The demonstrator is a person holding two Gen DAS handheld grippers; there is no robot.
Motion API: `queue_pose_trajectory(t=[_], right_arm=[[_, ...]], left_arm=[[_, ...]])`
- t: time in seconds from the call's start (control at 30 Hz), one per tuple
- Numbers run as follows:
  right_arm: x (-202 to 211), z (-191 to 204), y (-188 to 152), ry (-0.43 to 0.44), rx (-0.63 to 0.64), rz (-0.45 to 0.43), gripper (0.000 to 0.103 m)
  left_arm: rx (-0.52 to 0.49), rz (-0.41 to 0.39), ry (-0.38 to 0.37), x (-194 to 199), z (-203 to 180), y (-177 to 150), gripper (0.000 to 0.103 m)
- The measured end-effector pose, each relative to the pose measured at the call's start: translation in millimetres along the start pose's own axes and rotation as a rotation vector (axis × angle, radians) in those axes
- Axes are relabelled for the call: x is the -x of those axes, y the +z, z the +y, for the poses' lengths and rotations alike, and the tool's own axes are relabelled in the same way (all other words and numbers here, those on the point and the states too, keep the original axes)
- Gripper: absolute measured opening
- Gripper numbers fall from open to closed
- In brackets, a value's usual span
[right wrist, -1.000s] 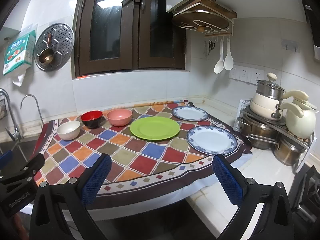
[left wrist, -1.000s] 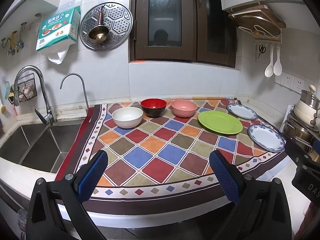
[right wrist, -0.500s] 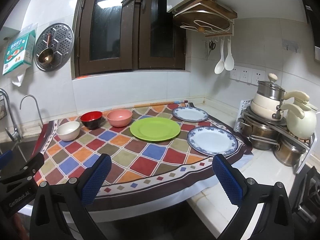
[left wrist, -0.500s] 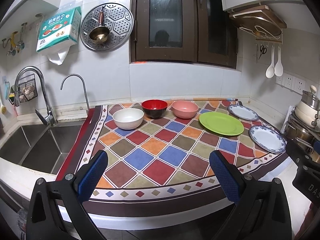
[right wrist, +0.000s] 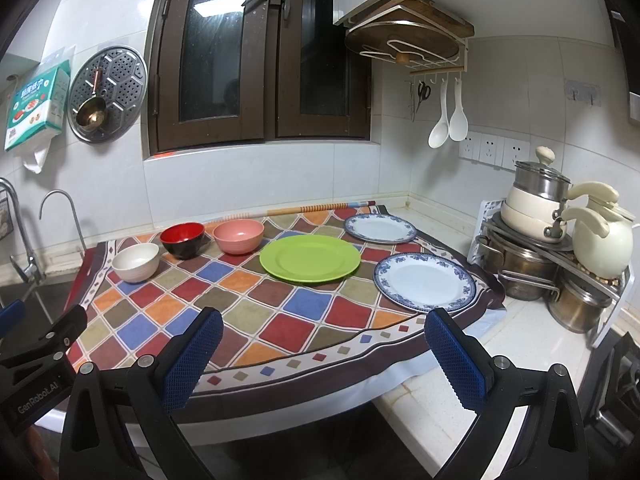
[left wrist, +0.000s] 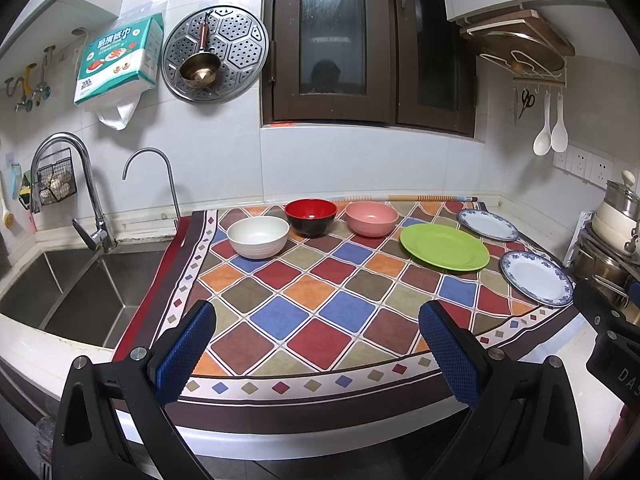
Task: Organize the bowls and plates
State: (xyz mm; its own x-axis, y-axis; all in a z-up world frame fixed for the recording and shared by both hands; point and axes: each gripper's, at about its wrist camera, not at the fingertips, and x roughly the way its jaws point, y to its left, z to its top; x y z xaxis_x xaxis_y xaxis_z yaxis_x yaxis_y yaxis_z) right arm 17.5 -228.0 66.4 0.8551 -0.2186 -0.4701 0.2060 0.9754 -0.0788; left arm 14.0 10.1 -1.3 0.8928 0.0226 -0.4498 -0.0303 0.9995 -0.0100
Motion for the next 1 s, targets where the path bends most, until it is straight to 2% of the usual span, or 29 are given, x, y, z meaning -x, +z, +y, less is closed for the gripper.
queue_pose_trajectory(t=[1.0], right_arm=[[-4.1,-3.1,0.6,-0.004,-0.002,0.005,0.102]], left_arm=[[-0.008,0.01,0.015,-6.2,5.2,-0.2,0.103]])
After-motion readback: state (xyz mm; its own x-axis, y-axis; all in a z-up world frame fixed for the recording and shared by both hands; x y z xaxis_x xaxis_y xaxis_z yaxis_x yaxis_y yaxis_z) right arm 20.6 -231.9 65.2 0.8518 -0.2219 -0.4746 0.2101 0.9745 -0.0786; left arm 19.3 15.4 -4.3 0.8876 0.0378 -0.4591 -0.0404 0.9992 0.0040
